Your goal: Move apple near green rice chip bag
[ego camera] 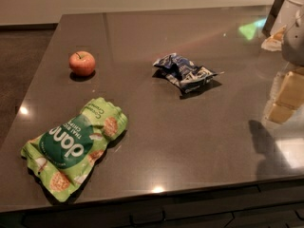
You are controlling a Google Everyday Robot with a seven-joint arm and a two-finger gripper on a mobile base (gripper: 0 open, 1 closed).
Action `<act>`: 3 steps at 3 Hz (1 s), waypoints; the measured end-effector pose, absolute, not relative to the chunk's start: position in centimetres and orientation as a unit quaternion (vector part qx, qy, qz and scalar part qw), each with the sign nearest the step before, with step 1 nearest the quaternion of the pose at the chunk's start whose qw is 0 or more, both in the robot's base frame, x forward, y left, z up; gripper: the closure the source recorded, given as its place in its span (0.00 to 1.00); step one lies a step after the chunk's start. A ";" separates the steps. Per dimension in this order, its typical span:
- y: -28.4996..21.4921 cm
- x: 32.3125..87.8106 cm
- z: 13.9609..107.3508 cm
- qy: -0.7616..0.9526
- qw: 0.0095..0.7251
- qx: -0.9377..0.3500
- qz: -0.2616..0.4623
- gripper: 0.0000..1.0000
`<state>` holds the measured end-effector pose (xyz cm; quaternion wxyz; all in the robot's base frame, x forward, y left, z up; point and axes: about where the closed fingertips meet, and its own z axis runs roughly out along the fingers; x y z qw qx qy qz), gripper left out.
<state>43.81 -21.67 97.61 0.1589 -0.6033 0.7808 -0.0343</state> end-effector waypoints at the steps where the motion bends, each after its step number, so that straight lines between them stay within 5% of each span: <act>1: -21.5 43.9 97.7 0.780 0.161 -0.604 -0.034 0.00; 3: -15.0 48.2 97.9 0.757 0.204 -0.621 -0.001 0.00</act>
Offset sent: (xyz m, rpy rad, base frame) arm 0.0380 0.0612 0.0001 0.1056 -0.0081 0.0731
